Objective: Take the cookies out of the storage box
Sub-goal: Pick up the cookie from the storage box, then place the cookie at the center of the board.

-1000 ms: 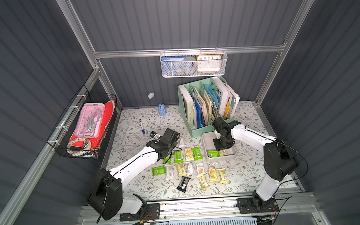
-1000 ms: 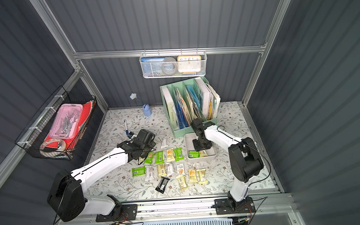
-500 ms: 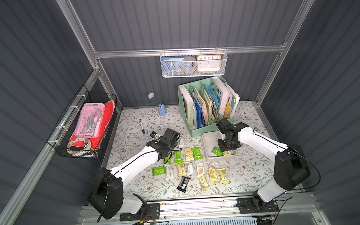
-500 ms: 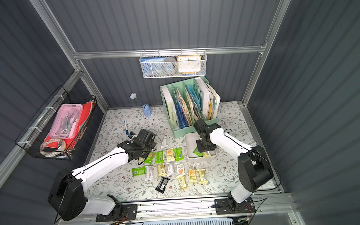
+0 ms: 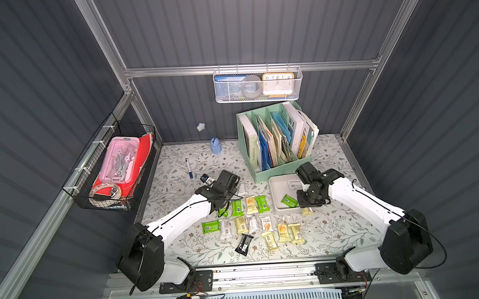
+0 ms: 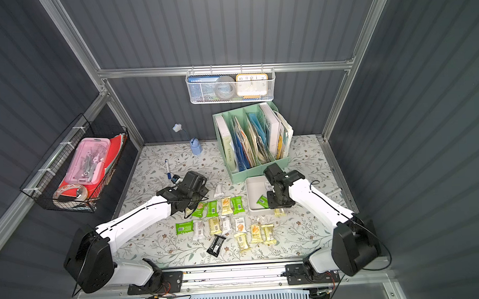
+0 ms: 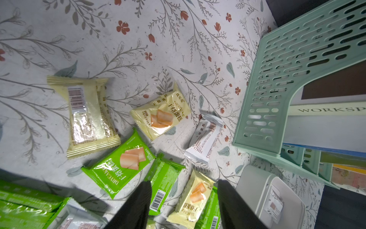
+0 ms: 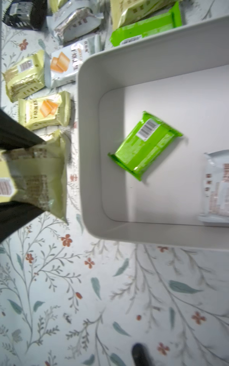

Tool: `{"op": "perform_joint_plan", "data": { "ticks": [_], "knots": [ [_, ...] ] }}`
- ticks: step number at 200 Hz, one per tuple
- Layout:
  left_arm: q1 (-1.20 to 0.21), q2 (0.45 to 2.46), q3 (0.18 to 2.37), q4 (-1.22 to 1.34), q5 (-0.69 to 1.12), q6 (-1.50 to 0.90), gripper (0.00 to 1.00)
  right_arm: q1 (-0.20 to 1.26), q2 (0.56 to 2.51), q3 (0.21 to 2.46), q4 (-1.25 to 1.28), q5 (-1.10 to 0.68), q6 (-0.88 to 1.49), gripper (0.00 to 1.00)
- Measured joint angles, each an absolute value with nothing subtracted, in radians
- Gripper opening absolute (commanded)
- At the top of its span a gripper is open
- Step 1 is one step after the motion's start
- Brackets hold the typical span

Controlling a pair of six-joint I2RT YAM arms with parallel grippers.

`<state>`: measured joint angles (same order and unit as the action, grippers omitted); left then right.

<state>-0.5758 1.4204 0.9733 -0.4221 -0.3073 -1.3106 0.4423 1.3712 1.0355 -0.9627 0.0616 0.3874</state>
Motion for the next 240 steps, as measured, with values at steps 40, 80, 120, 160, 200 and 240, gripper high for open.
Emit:
{"op": "perform_joint_plan", "data": {
  "ticks": [40,80,120,160,200,240],
  "knots": [
    [-0.575,1.446,0.976,-0.406,-0.289,-1.297,0.59,0.443,1.234,0.872,-0.979,-0.005,0.554,0.40],
    [-0.575,1.447,0.980,-0.403,-0.279,-1.293,0.59,0.445,1.159,0.756,-0.957,-0.031,0.678,0.40],
    [-0.575,1.447,0.980,-0.402,-0.272,-1.288,0.59,0.445,1.196,0.730,-0.889,-0.034,0.722,0.40],
    [-0.575,1.448,0.980,-0.402,-0.269,-1.277,0.59,0.445,1.335,0.719,-0.809,-0.018,0.721,0.41],
    [-0.575,1.452,0.982,-0.400,-0.268,-1.258,0.59,0.445,1.367,0.707,-0.769,-0.001,0.717,0.56],
    [-0.575,1.475,1.004,-0.384,-0.249,-1.222,0.61,0.445,1.325,0.701,-0.778,0.004,0.716,0.65]
  ]
}}
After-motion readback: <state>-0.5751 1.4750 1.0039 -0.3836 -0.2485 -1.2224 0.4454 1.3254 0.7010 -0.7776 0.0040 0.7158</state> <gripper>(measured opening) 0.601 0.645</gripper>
